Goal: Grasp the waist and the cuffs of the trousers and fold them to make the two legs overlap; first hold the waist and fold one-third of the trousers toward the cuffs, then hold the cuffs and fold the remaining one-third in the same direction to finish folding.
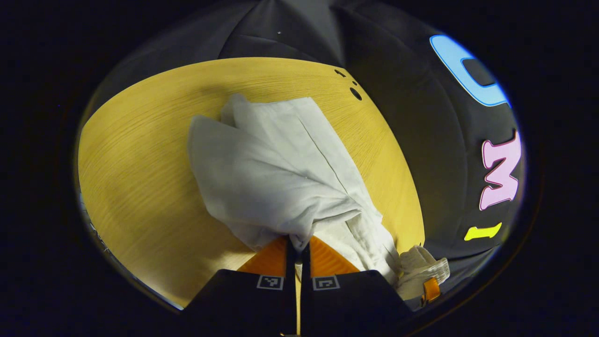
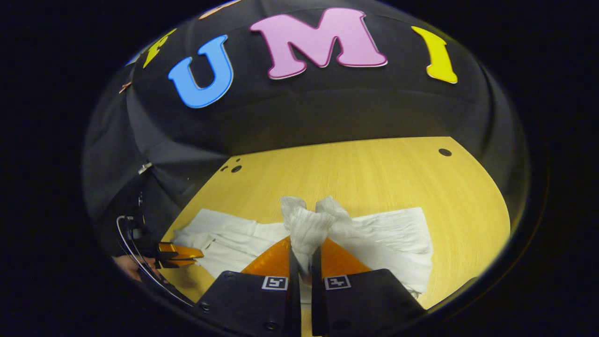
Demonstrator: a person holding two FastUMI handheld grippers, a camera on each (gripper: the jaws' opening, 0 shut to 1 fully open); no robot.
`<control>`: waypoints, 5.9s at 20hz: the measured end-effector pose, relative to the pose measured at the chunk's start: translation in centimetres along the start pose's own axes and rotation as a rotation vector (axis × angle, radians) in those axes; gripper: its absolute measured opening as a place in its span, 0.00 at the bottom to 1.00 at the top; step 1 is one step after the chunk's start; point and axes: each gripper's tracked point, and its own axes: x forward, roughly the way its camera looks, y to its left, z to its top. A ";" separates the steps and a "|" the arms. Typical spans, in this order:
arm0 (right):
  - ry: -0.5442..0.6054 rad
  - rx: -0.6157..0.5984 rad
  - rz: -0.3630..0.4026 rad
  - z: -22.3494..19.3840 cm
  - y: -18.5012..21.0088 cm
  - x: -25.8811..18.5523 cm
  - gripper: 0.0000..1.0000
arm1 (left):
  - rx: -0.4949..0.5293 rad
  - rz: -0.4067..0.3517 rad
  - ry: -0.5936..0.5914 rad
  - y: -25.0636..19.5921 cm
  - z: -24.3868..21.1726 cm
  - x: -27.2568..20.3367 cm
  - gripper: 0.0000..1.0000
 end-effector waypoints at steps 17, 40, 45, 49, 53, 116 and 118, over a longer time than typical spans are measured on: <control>0.247 0.209 0.183 -7.7 5.2 2.0 0.71 | 0.032 0.038 -0.027 -0.1 0.0 0.1 0.08; 0.059 0.530 -0.118 -4.6 -15.3 -7.6 0.80 | 0.298 -0.168 -0.136 -15.0 0.1 -6.4 0.07; 0.122 0.545 -0.137 -7.0 -15.8 -7.2 0.80 | 0.573 -0.245 -0.135 -22.0 -4.6 -7.6 0.07; 0.155 0.554 -0.137 -8.2 -15.9 -7.0 0.80 | 0.723 -0.304 -0.075 -25.8 -10.2 -6.9 0.07; 0.195 0.548 -0.152 -9.2 -16.3 -7.2 0.81 | 0.852 -0.318 -0.005 -27.4 -15.7 -5.1 0.07; -0.052 0.400 -0.127 -1.7 -7.6 -16.4 0.81 | 0.892 -0.236 -0.209 -14.2 -12.5 -15.4 0.95; -0.026 0.382 -0.124 -2.0 -8.1 -16.0 0.80 | 0.884 -0.220 -0.212 -14.0 -12.6 -15.6 0.95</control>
